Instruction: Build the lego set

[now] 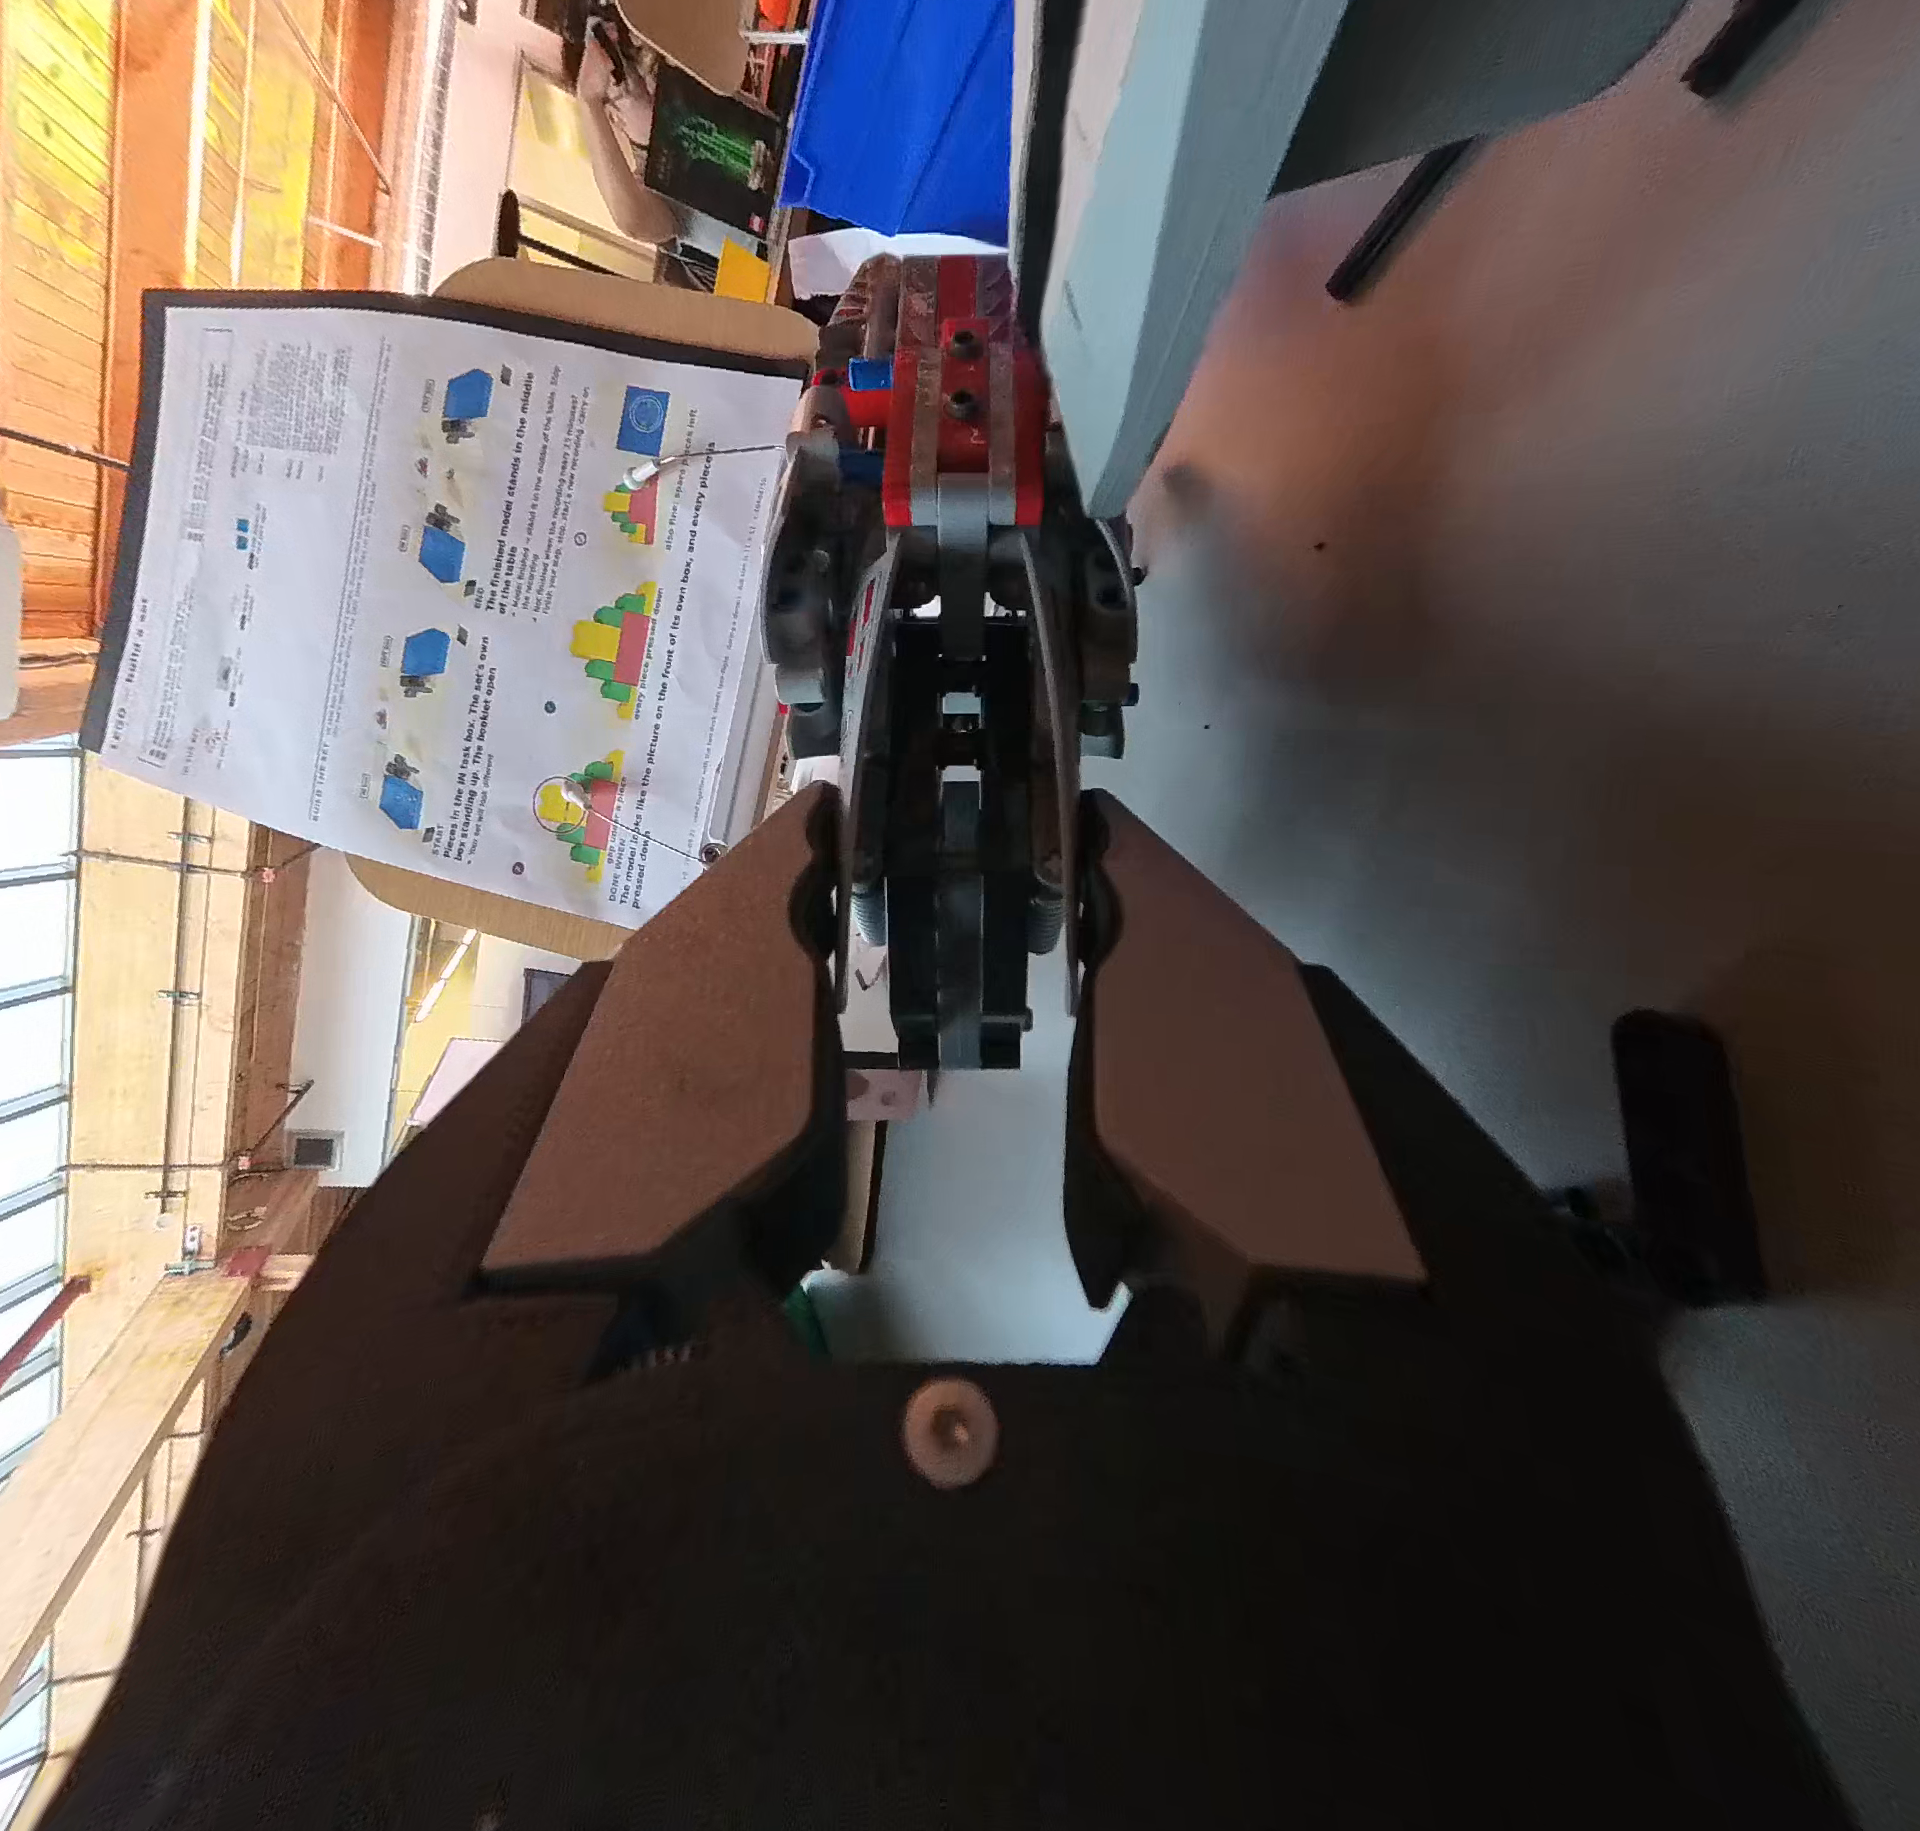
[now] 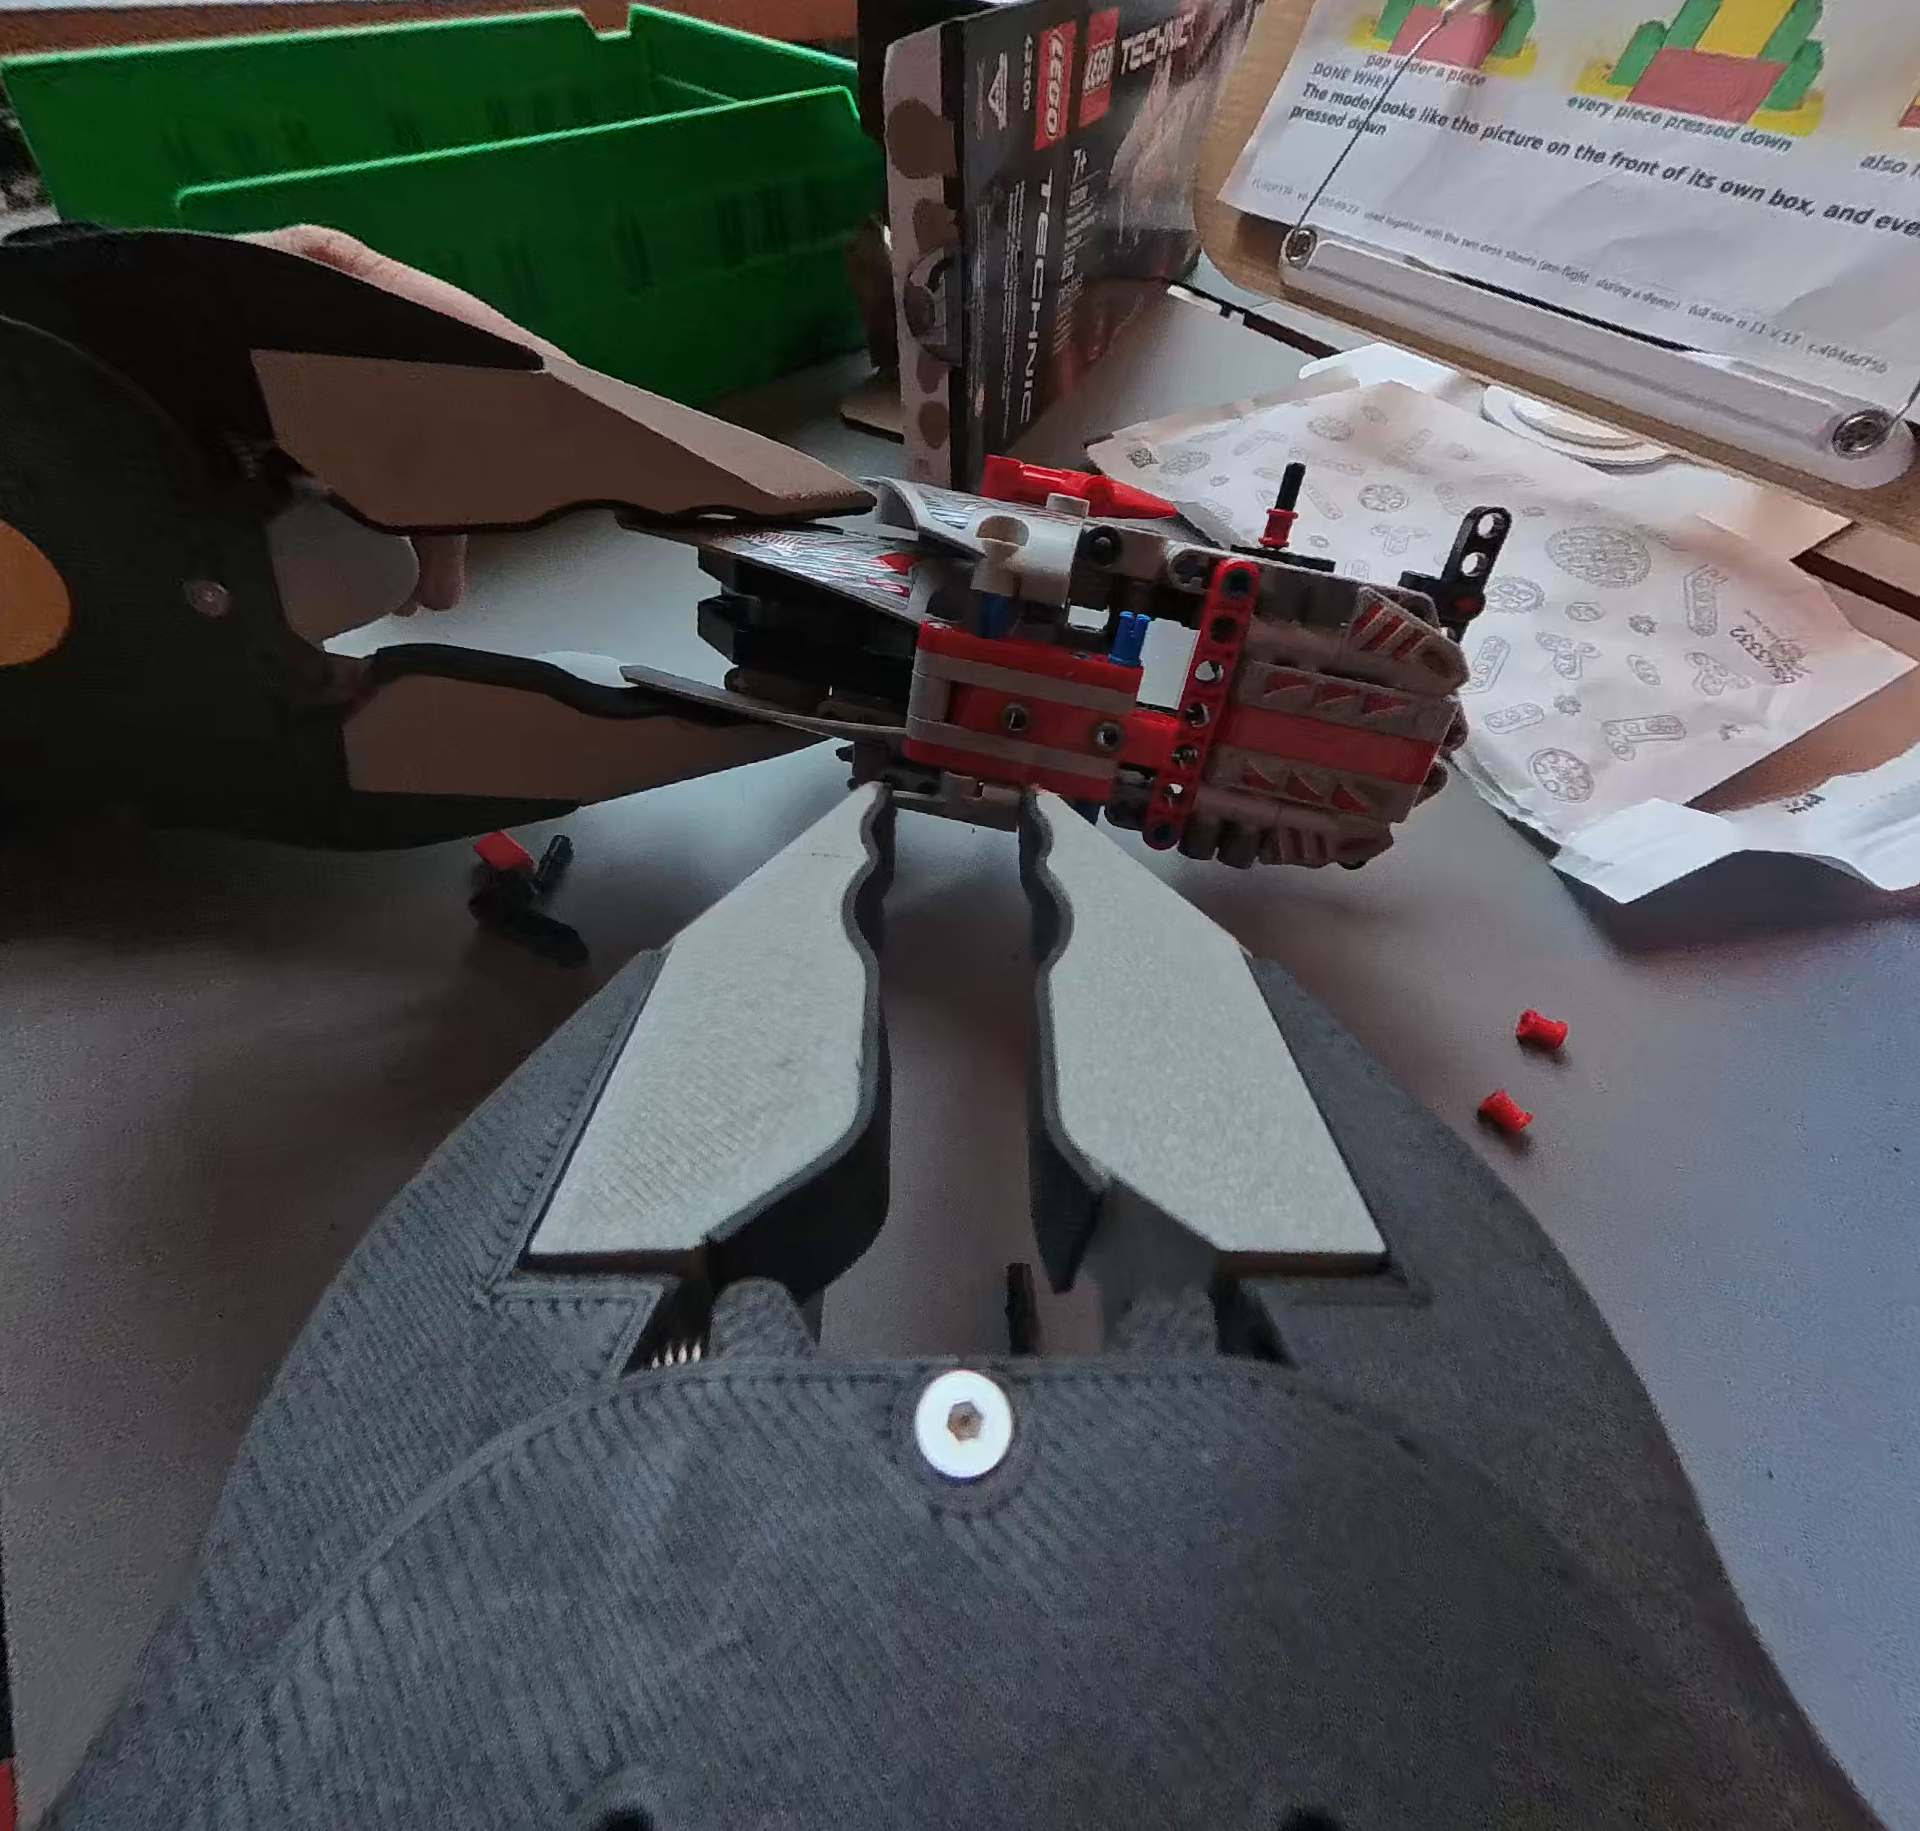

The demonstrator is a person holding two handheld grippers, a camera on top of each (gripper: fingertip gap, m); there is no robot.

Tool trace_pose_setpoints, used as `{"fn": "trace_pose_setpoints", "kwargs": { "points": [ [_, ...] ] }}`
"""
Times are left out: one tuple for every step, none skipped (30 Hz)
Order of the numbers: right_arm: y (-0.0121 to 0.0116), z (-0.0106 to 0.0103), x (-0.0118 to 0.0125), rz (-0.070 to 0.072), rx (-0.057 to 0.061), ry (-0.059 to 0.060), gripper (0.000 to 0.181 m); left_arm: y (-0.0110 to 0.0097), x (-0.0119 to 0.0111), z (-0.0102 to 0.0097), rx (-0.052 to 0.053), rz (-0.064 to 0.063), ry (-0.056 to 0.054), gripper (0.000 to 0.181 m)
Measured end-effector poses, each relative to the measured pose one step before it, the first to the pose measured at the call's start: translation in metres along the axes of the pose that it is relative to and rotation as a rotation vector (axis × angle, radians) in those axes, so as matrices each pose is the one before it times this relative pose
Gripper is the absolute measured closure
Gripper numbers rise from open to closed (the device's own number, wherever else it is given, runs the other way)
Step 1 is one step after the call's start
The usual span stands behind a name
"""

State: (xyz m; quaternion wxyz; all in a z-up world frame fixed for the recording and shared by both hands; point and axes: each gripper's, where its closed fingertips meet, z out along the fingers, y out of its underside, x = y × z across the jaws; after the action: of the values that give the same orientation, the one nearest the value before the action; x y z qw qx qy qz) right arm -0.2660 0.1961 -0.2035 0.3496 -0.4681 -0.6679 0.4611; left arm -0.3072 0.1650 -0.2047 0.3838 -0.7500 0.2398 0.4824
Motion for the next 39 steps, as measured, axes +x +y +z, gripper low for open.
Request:
{"fn": "trace_pose_setpoints", "kwargs": {
  "points": [
    [0.00006, -0.00008, -0.0002, -0.0237, -0.0001, 0.0005, 0.161, 0.00031, 0.00024, -0.00002, 0.0021, -0.0088, 0.005, 0.138],
    [-0.00009, -0.00013, -0.00032, -0.0232, 0.0006, 0.0023, 0.162, 0.00044, 0.00011, 0.00003, 0.0032, -0.0114, 0.006, 0.138],
    [-0.00005, 0.00003, -0.00053, -0.0225, 0.0, 0.0031, 0.162, 0.00059, -0.00002, 0.00003, 0.0019, -0.0088, 0.0057, 0.138],
    [-0.00007, 0.00014, -0.00044, -0.0232, -0.0008, 0.0051, 0.162, 0.00065, -0.00008, 0.00004, 0.001, -0.0073, 0.0045, 0.138],
    [0.00009, 0.0003, -0.00018, -0.0197, -0.0013, 0.0077, 0.162, -0.00003, 0.00018, -0.00003, 0.0035, -0.0071, 0.0042, 0.138],
    [-0.00023, 0.00025, -0.00017, -0.0119, -0.0007, 0.0069, 0.162, 0.00021, 0.00002, 0.00004, 0.0014, -0.0051, 0.0028, 0.138],
    [-0.00064, 0.00043, -0.00076, -0.0007, 0.0014, 0.0034, 0.16, 0.0002, -0.00004, 0.00007, -0.0005, -0.0045, 0.0013, 0.138],
    [-0.00084, 0.00053, -0.00091, 0.0118, 0.0018, -0.0003, 0.157, 0.00005, -0.00002, 0.00001, -0.001, -0.0062, 0.0016, 0.138],
    [-0.00041, 0.00076, -0.00058, 0.0229, -0.0008, -0.0021, 0.154, -0.00014, -0.00002, 0.00006, 0.0001, -0.0063, 0.0021, 0.138],
    [-0.00018, 0.00062, 0.00001, 0.0285, -0.0016, -0.0021, 0.152, -0.00023, 0.00004, -0.00002, 0.0008, -0.0025, 0.0009, 0.138],
    [-0.00052, 0.00023, 0.00055, 0.0267, 0.0022, -0.0006, 0.152, -0.00015, 0.00001, 0.00001, 0.0, 0.0022, -0.0018, 0.138],
    [-0.00035, -0.0002, 0.00106, 0.024, 0.0036, -0.0004, 0.154, -0.00021, 0.00014, 0.00013, 0.0003, 0.0009, -0.0006, 0.138],
    [-0.00029, -0.0003, 0.00081, 0.0268, 0.0037, -0.0042, 0.156, -0.00022, 0.00018, 0.00009, 0.0, -0.0001, -0.0001, 0.138],
    [-0.00058, -0.00031, 0.00043, 0.0312, 0.0054, -0.0097, 0.157, -0.00024, 0.00012, 0.0001, 0.0002, 0.0, -0.0005, 0.138],
    [-0.00067, -0.00032, 0.00012, 0.0288, 0.0059, -0.0138, 0.158, 0.00001, 0.00009, 0.0, -0.0001, -0.0006, 0.0003, 0.138],
    [-0.00066, -0.00042, -0.00027, 0.0179, 0.0054, -0.0152, 0.158, 0.0, 0.00005, -0.00001, 0.002, -0.0044, 0.0037, 0.138],
    [-0.00054, -0.00079, -0.00087, 0.0031, 0.0048, -0.0171, 0.158, 0.00003, 0.00024, -0.00005, 0.0052, -0.0087, 0.0072, 0.138],
    [-0.00093, -0.00114, -0.00176, -0.0133, 0.0066, -0.0175, 0.156, 0.00012, 0.0001, -0.00019, 0.0066, -0.0159, 0.0124, 0.138],
    [-0.00092, -0.00134, -0.00186, -0.026, 0.006, -0.0125, 0.155, 0.00041, 0.00004, -0.00015, 0.007, -0.0209, 0.0162, 0.138],
    [0.00002, -0.00105, -0.00134, -0.0299, -0.003, -0.0057, 0.155, 0.00063, -0.00007, -0.00032, 0.0082, -0.0227, 0.0169, 0.138],
    [0.00121, -0.00055, -0.00065, -0.0278, -0.0123, 0.0008, 0.155, 0.00074, -0.0001, -0.0002, 0.0063, -0.0226, 0.014, 0.138],
    [0.00079, -0.00041, -0.00051, -0.0258, -0.0108, 0.0041, 0.155, 0.0011, -0.00032, -0.00002, 0.0024, -0.0181, 0.0095, 0.138],
    [-0.00031, -0.00052, -0.00078, -0.0251, -0.0045, 0.0037, 0.155, 0.00094, -0.00028, 0.00023, 0.0025, -0.0095, 0.0065, 0.137],
    [-0.00045, -0.00071, -0.00069, -0.0262, -0.0045, 0.0048, 0.155, 0.00081, -0.00028, 0.0001, 0.0031, -0.007, 0.0054, 0.138],
    [-0.00023, -0.00073, -0.00075, -0.0321, -0.0087, 0.0053, 0.155, 0.00057, -0.00006, -0.00007, 0.0022, -0.0075, 0.0076, 0.137],
    [-0.00019, -0.00092, -0.00144, -0.0438, -0.012, 0.002, 0.155, 0.00025, 0.0, -0.00051, 0.003, -0.0076, 0.0129, 0.138],
    [-0.0002, -0.00105, -0.00268, -0.0592, -0.0156, -0.0029, 0.154, -0.00016, -0.0001, -0.00119, 0.0057, -0.0103, 0.0204, 0.138],
    [0.0, -0.00129, -0.00302, -0.074, -0.0214, -0.002, 0.153, -0.00001, 0.00002, -0.00173, 0.0067, -0.0157, 0.029, 0.138],
    [0.0006, -0.00144, -0.00195, -0.0825, -0.0305, 0.0078, 0.152, 0.00044, 0.00037, -0.00204, 0.0039, -0.023, 0.0385, 0.138],
    [0.0005, -0.00167, -0.00114, -0.0864, -0.0354, 0.0139, 0.152, 0.00074, 0.00031, -0.00264, -0.0001, -0.0292, 0.0462, 0.138],
    [-0.00081, -0.00195, -0.00154, -0.0876, -0.0292, 0.0099, 0.152, 0.00003, -0.00052, -0.00368, -0.0031, -0.0284, 0.0437, 0.138],
    [-0.00272, -0.00221, -0.00127, -0.0818, -0.0209, 0.0066, 0.153, -0.00019, -0.001, -0.00411, -0.0062, -0.0182, 0.0335, 0.138],
    [-0.00394, -0.00243, -0.00025, -0.0705, -0.0159, 0.0048, 0.154, 0.00075, -0.00136, -0.00404, -0.0152, 0.0003, 0.0201, 0.138],
    [-0.00561, -0.00241, -0.00013, -0.0598, -0.0088, -0.0021, 0.155, 0.0002, -0.00294, -0.00406, -0.0136, 0.0177, -0.0036, 0.138],
    [-0.00673, -0.00196, 0.00052, -0.0522, -0.0033, -0.0034, 0.155, 0.00071, -0.00329, -0.00326, -0.019, 0.0265, -0.0167, 0.138],
    [-0.00669, -0.00129, 0.0022, -0.0483, -0.0058, 0.0077, 0.155, 0.00125, -0.00407, -0.0026, -0.0255, 0.027, -0.0268, 0.138],
    [-0.00539, 0.00012, 0.00213, -0.0484, -0.0133, 0.0102, 0.154, 0.00129, -0.0034, -0.00192, -0.0241, 0.027, -0.027, 0.138],
    [-0.00415, 0.00151, -0.00045, -0.0492, -0.0185, 0.0016, 0.153, 0.00081, -0.00211, -0.00149, -0.0188, 0.0185, -0.0167, 0.138],
    [-0.00345, 0.00279, -0.0018, -0.0483, -0.0179, 0.0003, 0.154, 0.00021, -0.00035, -0.00188, -0.0107, 0.0056, -0.0005, 0.138]
  ]
}}
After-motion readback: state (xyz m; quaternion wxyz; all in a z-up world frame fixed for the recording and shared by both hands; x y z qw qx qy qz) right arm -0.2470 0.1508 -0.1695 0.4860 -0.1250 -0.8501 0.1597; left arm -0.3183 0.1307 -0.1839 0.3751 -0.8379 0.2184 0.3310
